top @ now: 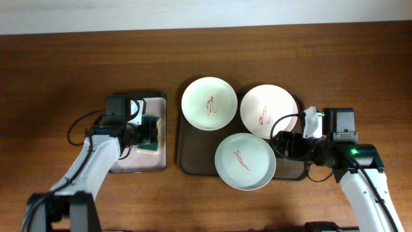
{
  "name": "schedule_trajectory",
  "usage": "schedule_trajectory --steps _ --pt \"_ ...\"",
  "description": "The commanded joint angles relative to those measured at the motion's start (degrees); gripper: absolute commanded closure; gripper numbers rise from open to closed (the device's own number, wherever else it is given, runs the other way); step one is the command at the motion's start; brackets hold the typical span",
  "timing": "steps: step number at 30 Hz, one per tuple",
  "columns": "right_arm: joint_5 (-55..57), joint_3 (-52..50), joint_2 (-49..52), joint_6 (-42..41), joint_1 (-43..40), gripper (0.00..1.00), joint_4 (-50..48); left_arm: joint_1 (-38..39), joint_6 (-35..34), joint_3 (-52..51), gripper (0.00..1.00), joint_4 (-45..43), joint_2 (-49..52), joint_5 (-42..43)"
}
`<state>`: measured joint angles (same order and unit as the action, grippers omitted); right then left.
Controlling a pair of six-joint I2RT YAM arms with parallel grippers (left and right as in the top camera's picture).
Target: Clean dirty plates on tray and stack at the side
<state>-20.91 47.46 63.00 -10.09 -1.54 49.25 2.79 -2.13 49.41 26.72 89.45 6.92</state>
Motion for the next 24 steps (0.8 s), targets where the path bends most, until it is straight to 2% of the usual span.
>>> schedule_trajectory --steps 1,7,10,11,14,15,16,18,21,22,23,24 --pt "-0.5 0.9 0.1 0.1 0.5 0.03 -0.2 1.5 0.9 0.7 0.27 -0.6 3.8 0.6" --pt "-0.5 0.9 0.1 0.1 0.5 0.03 -0.2 3.0 0.9 0.7 0.36 -2.7 6.2 0.1" --pt "-0.5 0.9 0.1 0.1 0.5 0.03 -0.2 4.0 0.9 0.5 0.41 -2.6 6.2 -4.2" --pt "-0.5 0.9 0.1 0.1 0.5 0.03 -0.2 4.7 0.9 0.4 0.47 -2.6 6.2 -5.4" --pt "-0.5 0.9 0.1 0.1 0.5 0.03 -0.2 5.7 0.9 0.4 0.78 -2.6 6.2 -5.5" --pt "-0.5 0.9 0.1 0.1 0.5 0.03 -0.2 5.7 0.9 0.4 0.95 -2.4 6.2 -5.4" --pt "-0.5 0.9 0.2 0.1 0.5 0.03 0.0 5.7 0.8 0.4 1.0 -2.1 6.2 -5.4" --pt "-0.5 0.9 0.5 0.2 0.5 0.05 0.2 5.7 0.4 0.4 1.0 -0.9 6.2 -5.4" --pt "-0.5 0.8 2.4 0.2 0.5 0.14 1.2 5.7 0.2 0.4 1.0 0.0 6.2 -5.4" --pt "-0.5 0.8 3.8 0.2 0.5 0.18 1.5 5.7 0.2 0.4 1.0 0.3 6.2 -5.1" --pt "-0.6 0.8 5.6 0.2 0.5 0.28 1.6 5.7 0.2 0.4 1.0 0.6 6.2 -4.3" --pt "-0.5 0.8 7.2 0.2 0.9 0.32 1.6 5.7 0.2 0.4 1.0 1.0 6.2 -4.1"
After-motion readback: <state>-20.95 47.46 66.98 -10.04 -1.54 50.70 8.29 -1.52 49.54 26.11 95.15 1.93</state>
